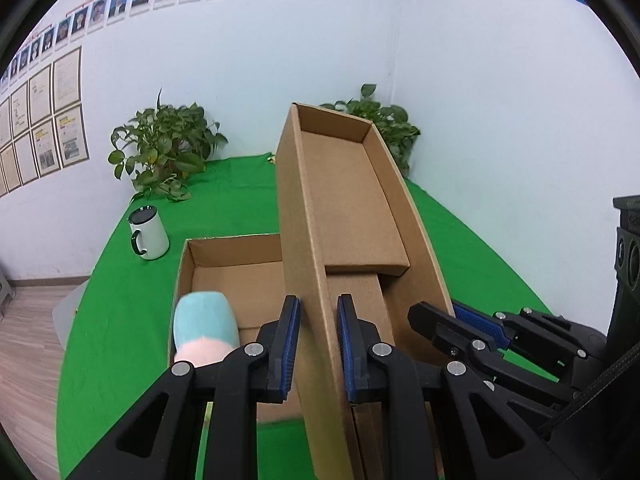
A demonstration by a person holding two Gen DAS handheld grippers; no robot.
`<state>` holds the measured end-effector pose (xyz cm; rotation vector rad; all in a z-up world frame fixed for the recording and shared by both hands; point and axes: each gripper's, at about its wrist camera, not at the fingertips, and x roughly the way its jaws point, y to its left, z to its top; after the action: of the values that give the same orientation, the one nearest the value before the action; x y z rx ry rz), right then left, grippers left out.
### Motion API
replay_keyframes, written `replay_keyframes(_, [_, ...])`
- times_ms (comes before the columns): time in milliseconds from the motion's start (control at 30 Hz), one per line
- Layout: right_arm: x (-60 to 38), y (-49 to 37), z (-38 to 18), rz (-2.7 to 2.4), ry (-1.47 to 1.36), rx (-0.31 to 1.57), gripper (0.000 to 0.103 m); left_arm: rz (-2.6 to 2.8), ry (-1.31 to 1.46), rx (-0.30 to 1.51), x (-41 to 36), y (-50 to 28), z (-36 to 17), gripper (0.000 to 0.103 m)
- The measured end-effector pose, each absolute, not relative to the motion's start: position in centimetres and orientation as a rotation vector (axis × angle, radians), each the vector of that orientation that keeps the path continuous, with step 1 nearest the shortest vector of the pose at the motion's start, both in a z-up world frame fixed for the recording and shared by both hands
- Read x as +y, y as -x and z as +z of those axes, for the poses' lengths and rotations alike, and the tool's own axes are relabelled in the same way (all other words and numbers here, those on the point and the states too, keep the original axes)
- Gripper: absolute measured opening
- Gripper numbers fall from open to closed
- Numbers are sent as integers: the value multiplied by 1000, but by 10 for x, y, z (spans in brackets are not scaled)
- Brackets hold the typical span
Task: Organize objects
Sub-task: 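Carry the tray with the right gripper and lower it into the box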
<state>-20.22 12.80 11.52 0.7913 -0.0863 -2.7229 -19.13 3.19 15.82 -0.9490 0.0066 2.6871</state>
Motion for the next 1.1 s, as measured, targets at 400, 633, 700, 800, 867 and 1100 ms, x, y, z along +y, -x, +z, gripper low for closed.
replay_keyframes(400, [112, 299, 85, -2595, -981, -99, 12, 2710, 1156, 87, 26, 299, 110, 13])
replay_keyframes(633, [105, 335, 28, -2515, -1132, -156, 12, 2660, 1367, 163, 25, 340, 30, 11])
replay_keyframes(700, [104, 342, 11, -2485, -1176, -188, 12, 2642, 1422, 168, 21, 350, 7, 11])
replay_keyframes(800, [103, 352, -12, -2444, -1237, -230, 12, 2612, 1493, 190, 16, 364, -24, 11])
replay_keyframes(867, [103, 355, -21, -2425, -1255, -244, 12, 2587, 1535, 204, 17, 369, -40, 11])
replay_keyframes(1100, [105, 359, -49, -2374, -1361, -288, 12, 2527, 1633, 213, 13, 367, -82, 11])
